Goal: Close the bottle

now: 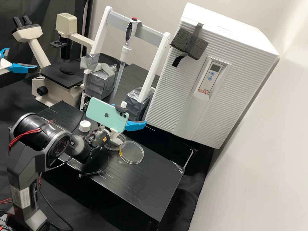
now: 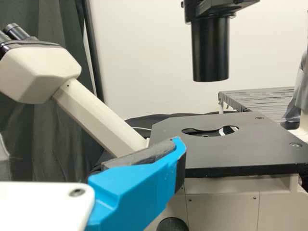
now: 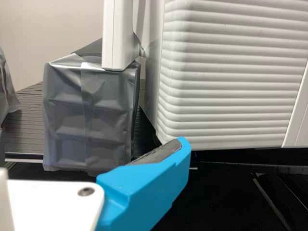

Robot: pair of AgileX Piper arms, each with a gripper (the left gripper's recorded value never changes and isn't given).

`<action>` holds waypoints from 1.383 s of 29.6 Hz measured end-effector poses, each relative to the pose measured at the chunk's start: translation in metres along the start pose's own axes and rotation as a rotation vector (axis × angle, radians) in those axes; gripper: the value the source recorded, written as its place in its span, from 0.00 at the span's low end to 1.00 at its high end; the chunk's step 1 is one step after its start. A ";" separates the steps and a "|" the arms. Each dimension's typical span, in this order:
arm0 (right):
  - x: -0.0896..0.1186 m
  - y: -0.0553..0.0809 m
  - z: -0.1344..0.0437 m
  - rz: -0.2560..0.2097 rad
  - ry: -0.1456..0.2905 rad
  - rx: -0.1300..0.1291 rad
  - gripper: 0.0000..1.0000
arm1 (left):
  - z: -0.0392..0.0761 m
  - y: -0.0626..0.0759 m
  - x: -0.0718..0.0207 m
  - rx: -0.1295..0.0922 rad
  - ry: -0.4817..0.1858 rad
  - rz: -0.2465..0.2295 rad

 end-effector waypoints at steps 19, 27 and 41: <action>0.000 0.000 0.000 0.000 0.000 0.000 1.00 | 0.023 -0.013 -0.0323 -0.035 -0.241 -0.054; 0.000 0.000 0.000 0.000 0.000 0.000 1.00 | 0.040 -0.025 -0.0768 -0.035 -0.523 -0.113; 0.000 0.000 0.000 0.000 0.000 0.000 1.00 | 0.036 -0.030 -0.1047 -0.043 -0.608 -0.207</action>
